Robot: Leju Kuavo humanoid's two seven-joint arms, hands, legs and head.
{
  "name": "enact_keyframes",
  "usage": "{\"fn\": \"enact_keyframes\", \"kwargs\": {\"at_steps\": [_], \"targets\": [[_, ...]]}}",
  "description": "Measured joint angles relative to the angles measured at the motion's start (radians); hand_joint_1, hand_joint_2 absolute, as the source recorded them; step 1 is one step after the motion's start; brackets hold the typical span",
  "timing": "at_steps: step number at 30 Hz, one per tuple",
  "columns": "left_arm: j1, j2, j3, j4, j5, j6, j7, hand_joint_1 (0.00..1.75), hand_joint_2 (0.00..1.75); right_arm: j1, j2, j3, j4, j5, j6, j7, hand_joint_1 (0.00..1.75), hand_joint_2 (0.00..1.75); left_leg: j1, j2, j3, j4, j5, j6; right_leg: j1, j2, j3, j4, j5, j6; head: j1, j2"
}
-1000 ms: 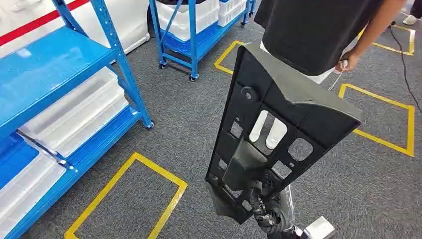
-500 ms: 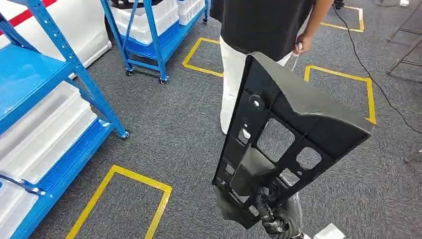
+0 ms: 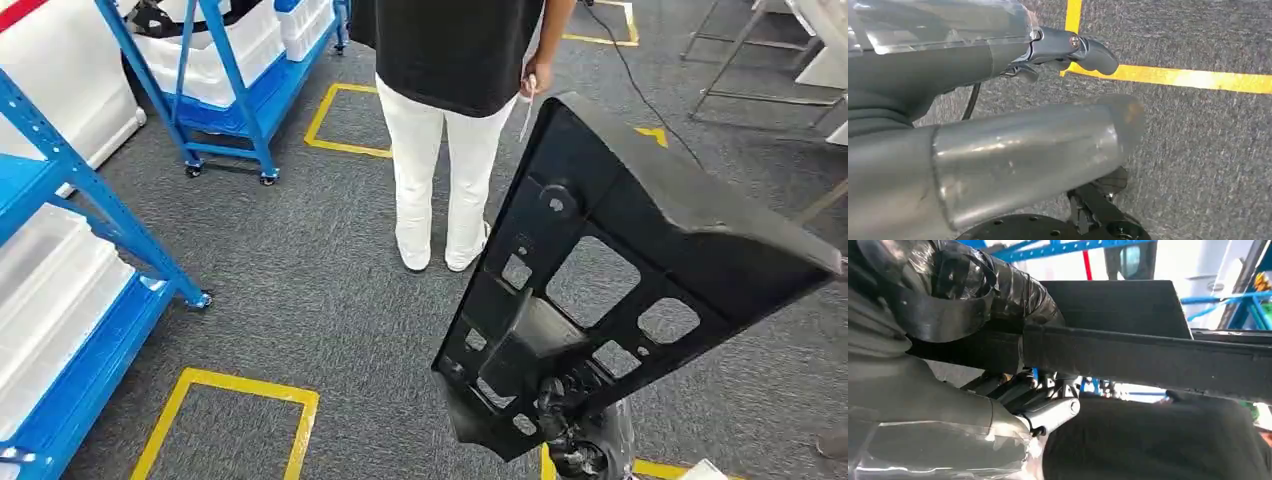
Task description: Take the parts from the cabinet and place them on the table.
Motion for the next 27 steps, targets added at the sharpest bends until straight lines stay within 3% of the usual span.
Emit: {"fn": "enact_keyframes", "kwargs": {"at_steps": [1,2,4,5,6,7,8,9,10,14,15,16,17,19,20,21,23,24,25,27], "targets": [[0.000,-0.002,-0.001,-0.002,0.000,0.000,0.000,0.00,0.00,-0.001,0.005,-0.009,-0.007,-0.001,0.007,0.001,1.75,1.75,-0.002,0.011,0.000,-0.004,0.002,0.007,0.006,-0.058,-0.023,0.046,-0.034,0.003,0.000,0.000],[0.001,-0.003,-0.001,-0.002,-0.002,0.000,0.000,0.00,0.00,-0.003,0.009,-0.016,-0.008,-0.002,0.015,0.001,1.75,1.75,-0.006,0.026,-0.002,-0.004,0.002,0.008,0.006,-0.083,-0.057,0.116,-0.074,0.006,0.000,0.000],[0.004,-0.004,-0.001,-0.002,-0.006,0.000,0.000,0.00,0.00,0.002,0.018,-0.036,-0.015,-0.005,0.033,0.006,1.75,1.75,-0.012,0.059,-0.003,-0.003,-0.001,0.012,0.001,-0.097,-0.125,0.260,-0.136,0.010,0.000,0.000],[0.004,-0.004,-0.001,-0.003,-0.010,0.000,0.000,0.00,0.00,0.003,0.021,-0.045,-0.016,-0.008,0.035,0.010,1.75,1.75,-0.014,0.074,-0.003,-0.003,-0.002,0.013,0.000,-0.098,-0.137,0.284,-0.134,0.010,0.000,0.000],[0.003,-0.004,-0.001,-0.004,-0.012,0.000,0.000,0.00,0.00,0.004,0.022,-0.051,-0.016,-0.008,0.035,0.015,1.75,1.75,-0.015,0.087,-0.002,-0.003,-0.003,0.013,0.000,-0.101,-0.124,0.260,-0.111,0.008,0.000,0.000],[0.001,-0.005,-0.002,-0.004,-0.012,0.000,0.000,0.00,0.00,0.006,0.023,-0.055,-0.017,-0.008,0.035,0.019,1.75,1.75,-0.016,0.098,0.000,-0.003,-0.005,0.013,0.001,-0.105,-0.089,0.198,-0.073,0.005,0.000,0.000],[0.000,-0.006,-0.003,-0.005,-0.013,-0.001,0.000,0.00,0.00,0.008,0.024,-0.059,-0.022,-0.008,0.035,0.021,1.75,1.75,-0.018,0.108,0.004,-0.003,-0.008,0.011,0.003,-0.118,-0.035,0.101,-0.029,-0.002,0.000,0.000],[-0.001,-0.009,-0.005,-0.006,-0.015,-0.002,0.000,0.00,0.00,0.009,0.026,-0.062,-0.027,-0.008,0.034,0.021,1.75,1.75,-0.019,0.117,0.009,-0.003,-0.010,0.008,0.010,-0.153,0.021,0.007,0.003,-0.012,0.000,0.000],[0.000,-0.010,-0.006,-0.006,-0.017,-0.003,0.000,0.00,0.00,0.007,0.029,-0.064,-0.031,-0.008,0.034,0.023,1.75,1.75,-0.023,0.127,0.011,-0.003,-0.013,0.003,0.022,-0.182,0.032,-0.018,-0.014,-0.021,0.000,0.000],[-0.005,-0.016,-0.014,-0.007,-0.019,-0.004,0.000,0.00,0.00,0.012,0.034,-0.071,-0.043,-0.009,0.034,0.022,1.75,1.75,-0.023,0.163,0.023,-0.011,-0.015,-0.015,0.027,-0.140,0.025,-0.033,-0.003,-0.038,0.000,0.000],[-0.005,-0.015,-0.017,-0.007,-0.019,-0.004,0.000,0.00,0.00,0.016,0.038,-0.072,-0.047,-0.009,0.034,0.022,1.75,1.75,-0.018,0.139,0.023,-0.002,-0.028,-0.022,0.010,-0.130,0.040,-0.051,0.008,-0.043,0.000,0.000],[-0.004,-0.015,-0.018,-0.008,-0.019,-0.004,-0.001,0.00,0.00,0.014,0.040,-0.073,-0.050,-0.009,0.034,0.021,1.75,1.75,-0.018,0.082,0.008,0.036,-0.057,-0.023,0.010,-0.120,0.042,-0.058,0.012,-0.053,0.000,0.000],[-0.005,-0.015,-0.018,-0.008,-0.019,-0.004,-0.001,0.00,0.00,0.012,0.040,-0.073,-0.050,-0.009,0.034,0.022,1.75,1.75,-0.017,0.052,-0.022,0.101,-0.095,-0.024,0.010,-0.112,0.040,-0.058,0.013,-0.054,0.000,0.000],[-0.001,-0.015,-0.018,-0.008,-0.020,-0.004,-0.001,0.00,0.00,0.014,0.042,-0.074,-0.050,-0.009,0.034,0.022,1.75,1.75,-0.016,0.036,-0.097,0.258,-0.161,-0.029,0.011,-0.086,0.038,-0.055,0.013,-0.054,0.000,0.000],[0.000,-0.015,-0.018,-0.008,-0.020,-0.004,-0.001,0.00,0.00,0.014,0.043,-0.075,-0.050,-0.009,0.034,0.022,1.75,1.75,-0.015,0.036,-0.121,0.300,-0.164,-0.030,0.011,-0.072,0.038,-0.053,0.013,-0.054,-0.001,0.000],[0.002,-0.015,-0.018,-0.008,-0.021,-0.004,-0.001,0.00,0.00,0.014,0.043,-0.075,-0.050,-0.009,0.034,0.022,1.75,1.75,-0.015,0.036,-0.123,0.292,-0.139,-0.031,0.011,-0.057,0.038,-0.051,0.013,-0.054,0.000,0.000],[0.002,-0.015,-0.019,-0.009,-0.022,-0.005,-0.001,0.00,0.00,0.015,0.045,-0.077,-0.050,-0.009,0.032,0.023,1.75,1.75,-0.010,0.027,-0.063,0.141,-0.036,-0.032,0.008,-0.025,0.039,-0.042,0.008,-0.047,0.000,0.000],[0.002,-0.014,-0.019,-0.010,-0.022,-0.005,-0.001,0.00,0.00,0.015,0.045,-0.078,-0.050,-0.009,0.032,0.023,1.75,1.75,-0.006,0.002,-0.028,0.058,0.006,-0.033,0.007,-0.013,0.038,-0.034,0.004,-0.042,0.000,0.000],[0.003,-0.014,-0.019,-0.010,-0.023,-0.006,-0.001,0.00,0.00,0.015,0.045,-0.078,-0.050,-0.009,0.032,0.023,1.75,1.75,-0.005,-0.046,-0.012,0.023,-0.011,-0.032,0.008,-0.003,0.033,-0.027,0.001,-0.035,0.000,0.000],[0.002,-0.014,-0.020,-0.012,-0.028,-0.009,-0.002,0.00,0.00,0.016,0.046,-0.078,-0.053,-0.007,0.032,0.023,1.75,1.75,-0.009,-0.034,-0.014,0.016,-0.007,-0.021,0.008,0.015,0.020,-0.017,0.002,-0.023,0.000,0.000]]}}
